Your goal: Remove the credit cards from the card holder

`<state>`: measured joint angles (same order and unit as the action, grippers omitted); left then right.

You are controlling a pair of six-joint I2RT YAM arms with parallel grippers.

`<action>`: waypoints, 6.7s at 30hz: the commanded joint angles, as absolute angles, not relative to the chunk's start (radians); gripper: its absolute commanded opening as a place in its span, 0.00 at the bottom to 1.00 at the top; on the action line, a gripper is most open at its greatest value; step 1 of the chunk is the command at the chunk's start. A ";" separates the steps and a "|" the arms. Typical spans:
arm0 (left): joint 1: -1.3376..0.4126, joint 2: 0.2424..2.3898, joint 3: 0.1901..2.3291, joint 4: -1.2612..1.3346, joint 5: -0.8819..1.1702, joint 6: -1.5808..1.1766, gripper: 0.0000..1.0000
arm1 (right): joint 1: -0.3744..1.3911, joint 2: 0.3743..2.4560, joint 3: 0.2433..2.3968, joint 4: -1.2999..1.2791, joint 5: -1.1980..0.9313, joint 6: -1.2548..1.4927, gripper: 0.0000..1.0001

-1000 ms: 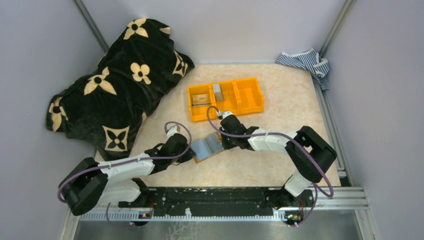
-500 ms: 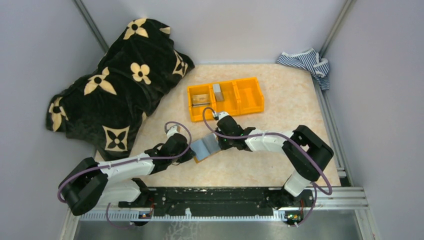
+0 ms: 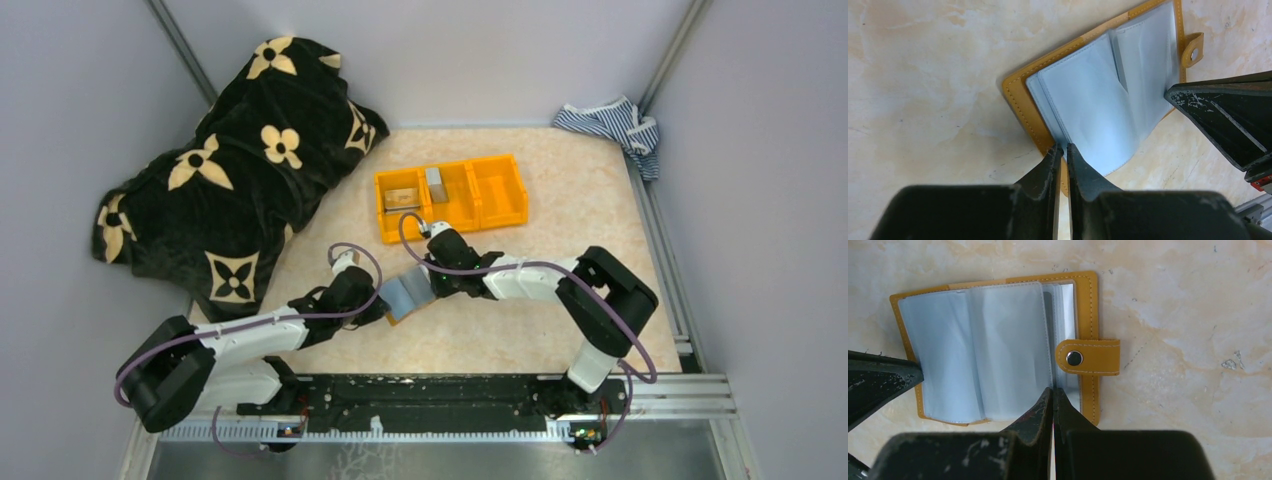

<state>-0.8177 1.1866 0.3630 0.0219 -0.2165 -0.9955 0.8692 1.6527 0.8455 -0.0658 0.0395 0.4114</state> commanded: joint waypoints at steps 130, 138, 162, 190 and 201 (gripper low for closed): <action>-0.788 1.041 0.412 -0.106 -0.217 -0.876 0.10 | 0.857 1.506 1.011 -0.150 0.025 0.396 0.00; -0.787 1.170 0.337 0.066 -0.148 -0.903 0.09 | 0.850 1.451 1.026 -0.154 0.016 0.360 0.22; -0.734 1.226 0.346 0.024 -0.165 -0.858 0.09 | 0.778 1.763 0.879 0.132 -0.358 0.414 0.33; -0.638 1.282 0.402 -0.002 -0.067 -0.754 0.08 | 0.776 1.783 0.779 0.467 -0.511 0.644 0.21; -0.638 1.286 0.407 -0.004 -0.069 -0.749 0.08 | 0.775 1.812 0.774 0.537 -0.526 0.684 0.14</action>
